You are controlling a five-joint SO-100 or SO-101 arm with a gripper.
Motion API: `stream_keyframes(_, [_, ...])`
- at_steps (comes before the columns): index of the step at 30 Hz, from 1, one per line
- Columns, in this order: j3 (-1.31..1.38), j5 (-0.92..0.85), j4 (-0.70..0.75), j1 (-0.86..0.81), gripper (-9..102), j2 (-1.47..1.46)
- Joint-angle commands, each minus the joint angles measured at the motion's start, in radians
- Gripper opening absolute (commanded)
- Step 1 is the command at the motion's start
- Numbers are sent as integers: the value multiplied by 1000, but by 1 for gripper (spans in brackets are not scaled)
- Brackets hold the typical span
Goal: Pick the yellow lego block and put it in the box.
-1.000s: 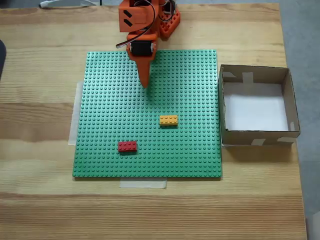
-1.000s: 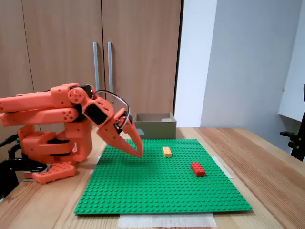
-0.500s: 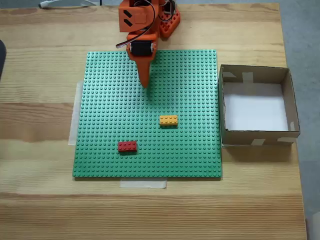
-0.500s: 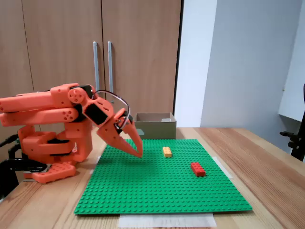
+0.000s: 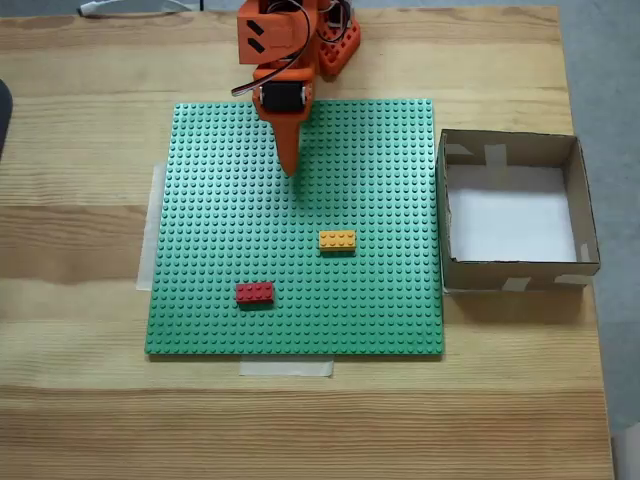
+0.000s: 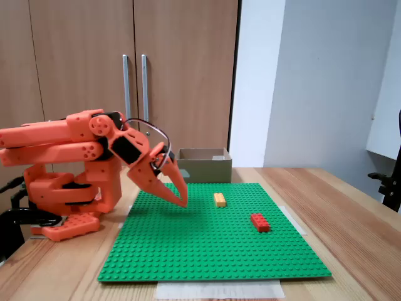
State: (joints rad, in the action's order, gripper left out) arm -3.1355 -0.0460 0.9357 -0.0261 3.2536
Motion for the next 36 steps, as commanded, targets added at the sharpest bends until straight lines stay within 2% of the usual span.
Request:
stream_keyframes(1, [-2, -11, -12, 12, -1, -5])
stream_keyframes(10, [46, 26, -52, 12, -1, -89])
stream_keyframes(15, [169, 28, -18, 17, 0, -181])
stream_keyframes(23, [558, 21, 187, 32, 9, -560])
stream_keyframes(36, [1131, 48, 465, 150, 13, -1017])
